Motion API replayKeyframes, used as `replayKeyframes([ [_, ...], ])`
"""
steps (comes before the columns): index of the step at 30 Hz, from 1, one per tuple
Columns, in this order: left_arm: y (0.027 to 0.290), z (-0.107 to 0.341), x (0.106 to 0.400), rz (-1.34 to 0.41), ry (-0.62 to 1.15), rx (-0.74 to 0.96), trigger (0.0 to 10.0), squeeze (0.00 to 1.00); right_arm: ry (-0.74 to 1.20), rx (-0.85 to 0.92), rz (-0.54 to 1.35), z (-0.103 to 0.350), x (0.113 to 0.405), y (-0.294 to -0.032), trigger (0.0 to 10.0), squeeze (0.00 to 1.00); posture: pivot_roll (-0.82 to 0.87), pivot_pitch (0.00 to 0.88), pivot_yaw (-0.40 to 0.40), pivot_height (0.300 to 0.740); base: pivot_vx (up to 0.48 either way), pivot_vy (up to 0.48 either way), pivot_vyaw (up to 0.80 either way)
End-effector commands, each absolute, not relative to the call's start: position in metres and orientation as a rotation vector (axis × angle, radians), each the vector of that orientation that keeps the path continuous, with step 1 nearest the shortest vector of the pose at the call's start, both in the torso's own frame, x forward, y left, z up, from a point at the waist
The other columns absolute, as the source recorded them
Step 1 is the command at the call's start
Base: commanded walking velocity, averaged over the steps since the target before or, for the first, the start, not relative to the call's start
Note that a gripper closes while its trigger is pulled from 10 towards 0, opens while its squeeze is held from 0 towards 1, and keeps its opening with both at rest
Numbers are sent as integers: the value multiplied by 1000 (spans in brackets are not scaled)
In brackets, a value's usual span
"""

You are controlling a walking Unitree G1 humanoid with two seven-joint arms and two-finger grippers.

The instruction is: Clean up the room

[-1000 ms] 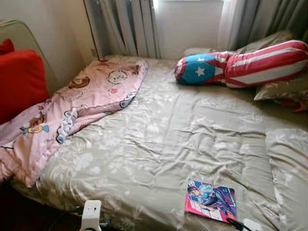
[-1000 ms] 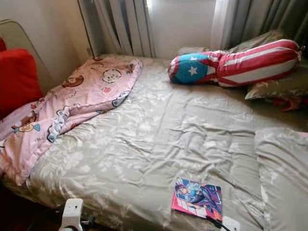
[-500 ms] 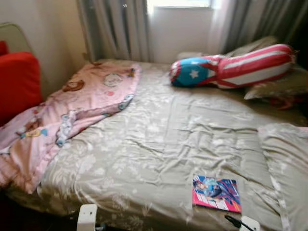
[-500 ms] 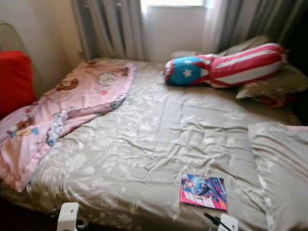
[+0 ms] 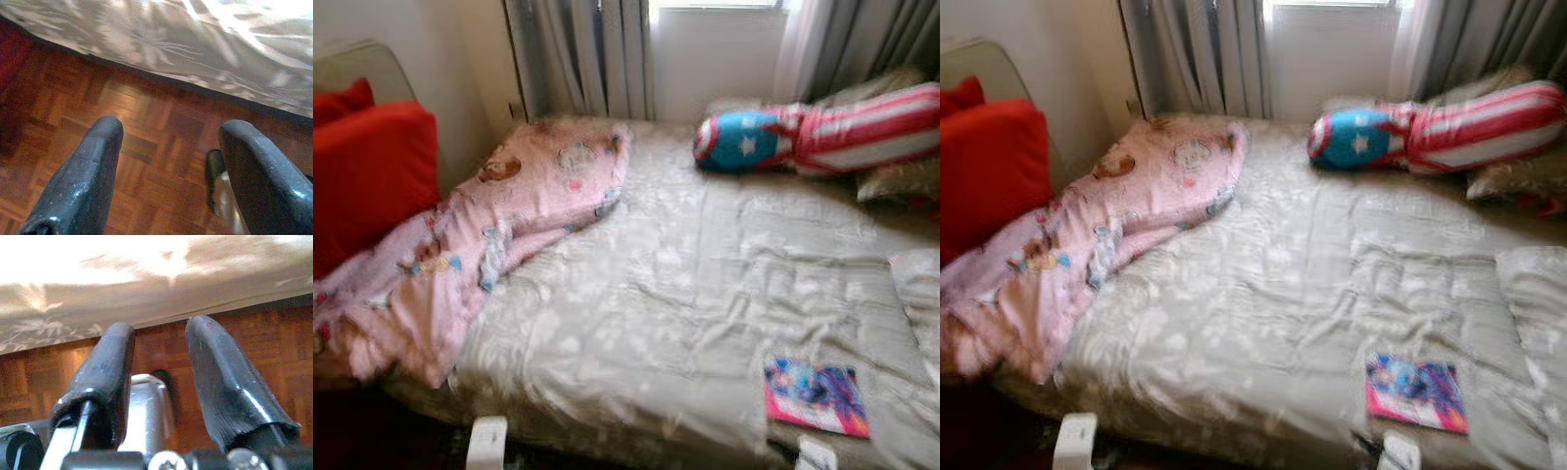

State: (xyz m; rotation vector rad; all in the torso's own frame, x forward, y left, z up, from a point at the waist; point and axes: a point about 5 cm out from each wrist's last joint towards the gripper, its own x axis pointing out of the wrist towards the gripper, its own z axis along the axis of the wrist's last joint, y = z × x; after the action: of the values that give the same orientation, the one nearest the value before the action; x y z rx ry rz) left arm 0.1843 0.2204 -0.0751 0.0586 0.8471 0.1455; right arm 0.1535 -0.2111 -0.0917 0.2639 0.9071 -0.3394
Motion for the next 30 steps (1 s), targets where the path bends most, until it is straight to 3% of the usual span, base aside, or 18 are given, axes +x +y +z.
replayKeyframes([
  [1, 214, -76, 186, 129, 851, 59, 10000, 0, 920, 255, -362, -93, 146, -218, 10000, 0, -49, 0, 37, 740, 0, 442, 0],
  [30, 214, -77, 184, 136, 857, 55, 10000, 0, 919, 253, -371, -93, 146, -220, 10000, 0, -45, 0, 30, 740, 0, 443, 0],
])
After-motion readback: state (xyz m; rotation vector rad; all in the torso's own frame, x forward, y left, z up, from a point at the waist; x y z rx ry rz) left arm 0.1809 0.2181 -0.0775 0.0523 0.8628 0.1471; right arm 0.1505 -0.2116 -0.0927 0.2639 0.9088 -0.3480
